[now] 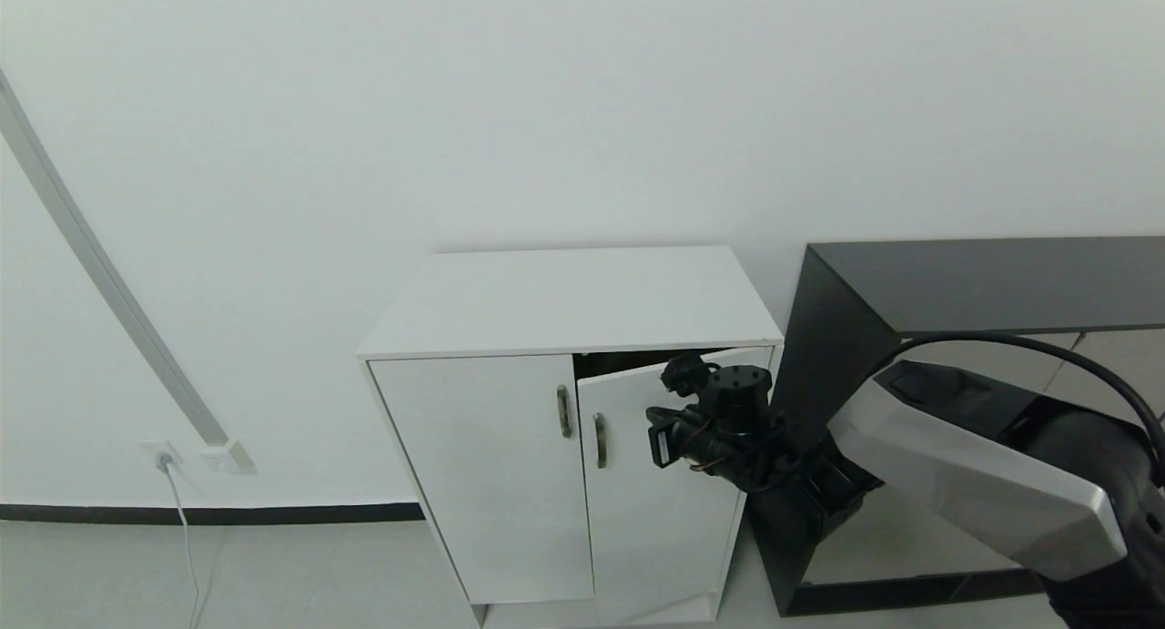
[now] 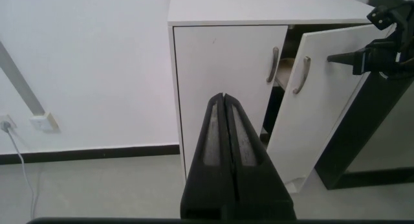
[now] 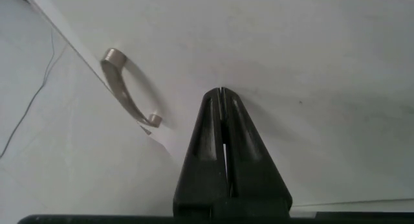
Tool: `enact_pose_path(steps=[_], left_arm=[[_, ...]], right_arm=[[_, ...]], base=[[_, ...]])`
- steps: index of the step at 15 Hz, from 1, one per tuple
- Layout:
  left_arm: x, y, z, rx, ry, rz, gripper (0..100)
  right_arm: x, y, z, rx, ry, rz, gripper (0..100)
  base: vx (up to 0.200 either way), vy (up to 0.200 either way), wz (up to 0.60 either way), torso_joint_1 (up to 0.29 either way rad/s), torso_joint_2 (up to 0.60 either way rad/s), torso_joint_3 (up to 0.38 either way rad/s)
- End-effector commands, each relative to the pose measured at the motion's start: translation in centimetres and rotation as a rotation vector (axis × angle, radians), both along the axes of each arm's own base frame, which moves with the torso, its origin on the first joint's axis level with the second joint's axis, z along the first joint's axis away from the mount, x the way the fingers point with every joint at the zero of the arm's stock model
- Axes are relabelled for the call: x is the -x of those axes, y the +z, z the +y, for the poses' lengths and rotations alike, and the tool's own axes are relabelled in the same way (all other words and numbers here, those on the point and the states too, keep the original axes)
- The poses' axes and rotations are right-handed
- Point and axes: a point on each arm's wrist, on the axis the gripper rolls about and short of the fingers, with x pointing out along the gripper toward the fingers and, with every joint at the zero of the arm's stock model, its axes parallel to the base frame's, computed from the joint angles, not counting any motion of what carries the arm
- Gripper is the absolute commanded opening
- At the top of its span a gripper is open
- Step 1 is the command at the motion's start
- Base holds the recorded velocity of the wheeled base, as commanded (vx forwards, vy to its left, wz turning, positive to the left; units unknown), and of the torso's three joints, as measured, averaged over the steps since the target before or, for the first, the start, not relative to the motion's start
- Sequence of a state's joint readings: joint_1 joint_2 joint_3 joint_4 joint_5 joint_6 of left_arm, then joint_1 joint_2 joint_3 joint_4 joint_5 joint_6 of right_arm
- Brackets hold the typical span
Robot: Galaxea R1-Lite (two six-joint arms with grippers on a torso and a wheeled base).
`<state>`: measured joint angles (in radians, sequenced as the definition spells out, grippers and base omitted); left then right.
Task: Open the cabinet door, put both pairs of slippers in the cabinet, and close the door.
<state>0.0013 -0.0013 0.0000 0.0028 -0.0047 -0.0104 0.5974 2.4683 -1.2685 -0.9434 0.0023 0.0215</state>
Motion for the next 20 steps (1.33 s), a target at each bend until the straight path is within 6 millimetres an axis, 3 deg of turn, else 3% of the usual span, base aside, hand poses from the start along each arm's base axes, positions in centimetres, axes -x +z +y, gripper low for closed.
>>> enact_pose_path(steps=[1,20], left_arm=[[0.0,0.0,0.0,0.000,-0.001,0.002,0],[0.0,0.0,0.0,0.000,0.000,0.002,0]], right_arm=[[-0.8,0.0,-0.3,-0.007,-0.014,-0.010,0],[-3.7,0.5,-1.4,-0.025,-0.064,-0.039,0]], base=[[0.000,0.000,0.00,0.000,0.00,0.000],[0.000,0.000,0.00,0.000,0.00,0.000]])
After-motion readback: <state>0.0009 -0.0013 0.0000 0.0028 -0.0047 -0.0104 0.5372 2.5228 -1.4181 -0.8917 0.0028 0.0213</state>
